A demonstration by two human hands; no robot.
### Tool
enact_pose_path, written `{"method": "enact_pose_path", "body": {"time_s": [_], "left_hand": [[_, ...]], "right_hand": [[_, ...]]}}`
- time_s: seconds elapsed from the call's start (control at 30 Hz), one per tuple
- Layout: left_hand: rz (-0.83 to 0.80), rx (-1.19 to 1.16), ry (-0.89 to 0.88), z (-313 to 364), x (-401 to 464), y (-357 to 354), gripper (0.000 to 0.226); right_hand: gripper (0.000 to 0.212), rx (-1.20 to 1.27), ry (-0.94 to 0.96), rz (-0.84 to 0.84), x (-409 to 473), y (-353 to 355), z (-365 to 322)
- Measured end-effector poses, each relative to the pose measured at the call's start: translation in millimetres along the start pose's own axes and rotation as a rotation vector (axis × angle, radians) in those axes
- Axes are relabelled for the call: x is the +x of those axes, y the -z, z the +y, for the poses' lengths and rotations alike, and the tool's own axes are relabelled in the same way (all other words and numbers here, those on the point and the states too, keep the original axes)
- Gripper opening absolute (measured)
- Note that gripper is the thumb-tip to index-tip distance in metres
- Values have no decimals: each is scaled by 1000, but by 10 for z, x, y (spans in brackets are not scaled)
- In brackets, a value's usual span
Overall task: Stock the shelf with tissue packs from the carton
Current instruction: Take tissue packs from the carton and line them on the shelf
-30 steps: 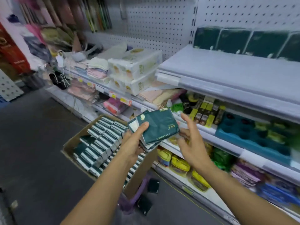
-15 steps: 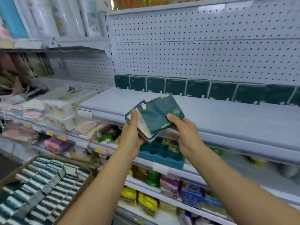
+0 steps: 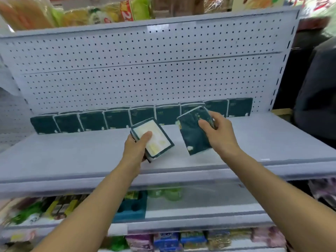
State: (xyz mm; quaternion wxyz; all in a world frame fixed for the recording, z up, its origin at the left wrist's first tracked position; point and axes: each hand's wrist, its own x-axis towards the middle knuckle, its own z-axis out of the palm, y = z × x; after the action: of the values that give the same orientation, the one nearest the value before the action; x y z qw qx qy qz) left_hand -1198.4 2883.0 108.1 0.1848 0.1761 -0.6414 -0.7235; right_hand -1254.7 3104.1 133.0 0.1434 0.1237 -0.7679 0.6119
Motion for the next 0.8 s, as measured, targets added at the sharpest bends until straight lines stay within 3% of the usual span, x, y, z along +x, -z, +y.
{"method": "enact_pose_path", "body": {"time_s": [0.13, 0.27, 0.33, 0.43, 0.8], "left_hand": [[-76, 0, 47, 1, 252, -307, 35], [-161, 9, 96, -54, 443, -535, 34], [-187, 24, 102, -90, 537, -617, 33], [-218, 37, 120, -133, 668, -734, 34], [-225, 24, 173, -174, 1081, -1285, 37]], "right_hand": [[41, -725, 170, -13, 425, 305, 135], [37, -1153, 249, -148, 632, 468, 300], [34, -1151, 236, -183, 657, 540, 399], [47, -1155, 264, -207, 705, 650, 521], [46, -1050, 300, -125, 1736, 769, 1067]]}}
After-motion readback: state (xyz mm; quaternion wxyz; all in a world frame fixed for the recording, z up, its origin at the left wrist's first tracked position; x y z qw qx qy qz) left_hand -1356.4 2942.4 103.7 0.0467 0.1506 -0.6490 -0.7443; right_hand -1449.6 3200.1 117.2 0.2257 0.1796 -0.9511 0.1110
